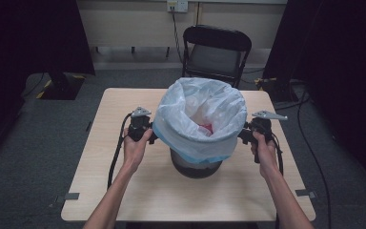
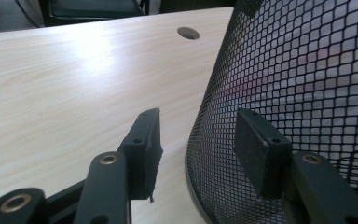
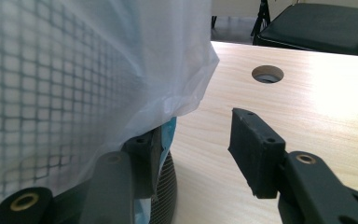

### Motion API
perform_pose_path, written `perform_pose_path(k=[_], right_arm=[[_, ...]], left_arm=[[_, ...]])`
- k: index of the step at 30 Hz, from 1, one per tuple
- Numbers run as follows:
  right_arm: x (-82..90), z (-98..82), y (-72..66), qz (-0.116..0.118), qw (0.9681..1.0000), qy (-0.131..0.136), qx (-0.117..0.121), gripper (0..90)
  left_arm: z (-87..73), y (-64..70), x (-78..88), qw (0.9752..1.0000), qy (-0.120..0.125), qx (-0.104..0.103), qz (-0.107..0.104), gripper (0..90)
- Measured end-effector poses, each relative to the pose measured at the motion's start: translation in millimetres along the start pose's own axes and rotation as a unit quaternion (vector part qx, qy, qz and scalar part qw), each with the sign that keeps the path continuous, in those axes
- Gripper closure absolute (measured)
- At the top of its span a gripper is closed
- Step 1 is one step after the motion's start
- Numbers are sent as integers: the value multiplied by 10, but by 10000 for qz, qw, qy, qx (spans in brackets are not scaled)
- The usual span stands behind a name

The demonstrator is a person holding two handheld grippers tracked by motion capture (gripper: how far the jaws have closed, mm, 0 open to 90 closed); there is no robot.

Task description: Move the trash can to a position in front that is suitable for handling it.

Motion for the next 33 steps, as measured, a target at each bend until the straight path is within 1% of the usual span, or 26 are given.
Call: perform_pose_path(k=[1, 2, 3, 5, 6, 7, 8, 9, 12, 13, 14, 15, 16, 17, 19, 21, 23, 25, 26, 27, 28, 29, 30, 31, 32, 33], right_arm=[[0, 0, 0, 0, 10000, 0, 0, 535], [11, -19, -57, 46, 10000, 8, 46, 535], [21, -33, -86, 92, 10000, 4, 28, 535], [33, -47, -114, 134, 9999, -8, 26, 532], [55, -75, -177, 189, 9998, -13, 48, 519], [66, -87, -209, 204, 9998, -7, 65, 520], [79, -100, -237, 230, 9997, -7, 71, 520], [93, -113, -260, 238, 9997, 1, 87, 520], [123, -138, -306, 275, 9995, 3, 127, 512], [145, -160, -338, 348, 9993, -8, 105, 506], [145, -160, -338, 348, 9993, -8, 105, 506], [149, -170, -350, 366, 9993, 2, 90, 504], [165, -189, -378, 453, 9990, -6, 67, 507], [172, -198, -392, 474, 9989, -7, 67, 509], [178, -205, -410, 495, 9988, -9, 58, 512], [180, -214, -452, 537, 9985, -30, 71, 517], [176, -218, -485, 595, 9982, -77, 36, 516], [175, -219, -504, 618, 9980, -83, 75, 516], [176, -224, -521, 630, 9979, -82, 90, 502], [171, -225, -545, 603, 9980, -69, 161, 490], [166, -228, -556, 649, 9977, -88, 143, 486], [163, -231, -563, 667, 9976, -97, 122, 472], [164, -229, -567, 665, 9976, -115, 142, 451], [164, -229, -567, 665, 9976, -115, 142, 451], [173, -223, -560, 651, 9976, -133, 184, 390], [214, -184, -528, 738, 9973, -7, 69, 318]], left_arm=[[0, 0, 0, 10000, 0, 0, 0, 494], [-22, 6, 40, 10000, -16, -53, 21, 481], [-48, 10, 76, 9999, -19, -92, 44, 482], [-113, 24, 146, 9999, -46, -112, 30, 478], [-178, 32, 190, 9996, -131, -232, 64, 472], [-178, 32, 190, 9996, -131, -232, 64, 472], [-238, 47, 234, 9996, -171, -217, 23, 471], [-238, 47, 234, 9996, -171, -217, 23, 471], [-314, 65, 305, 9996, -160, -81, -196, 466], [-341, 76, 348, 9996, -216, -89, -184, 461], [-341, 76, 348, 9996, -216, -89, -184, 461], [-345, 86, 371, 9994, -267, -171, -162, 461], [-350, 100, 394, 9992, -289, -236, -139, 470], [-373, 122, 439, 9991, -311, -264, -141, 477], [-391, 130, 460, 9991, -302, -241, -172, 487], [-440, 122, 519, 9989, -312, -183, -295, 486], [-471, 114, 558, 9989, -307, -109, -351, 476], [-484, 108, 575, 9989, -313, -87, -347, 466], [-495, 100, 593, 9989, -318, -103, -328, 450], [-505, 93, 606, 9989, -320, -86, -323, 441], [-517, 88, 615, 9989, -326, -44, -339, 439], [-527, 84, 627, 9990, -319, -24, -323, 418], [-538, 56, 635, 9993, -317, -41, -168, 375], [-538, 56, 635, 9993, -317, -41, -168, 346], [-527, 46, 643, 9996, -217, -7, -158, 322], [-514, 20, 656, 9999, -138, 45, -92, 320]])
Point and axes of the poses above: each handheld gripper's, and its own axes: x roughly backward along the jaws, z roughly out of its top, y roughly to its right, the point moved 6 cm from there along -x, roughly forward along the jaws, and after that the axes turned 3 degrees about z, right-handed, at the moved point
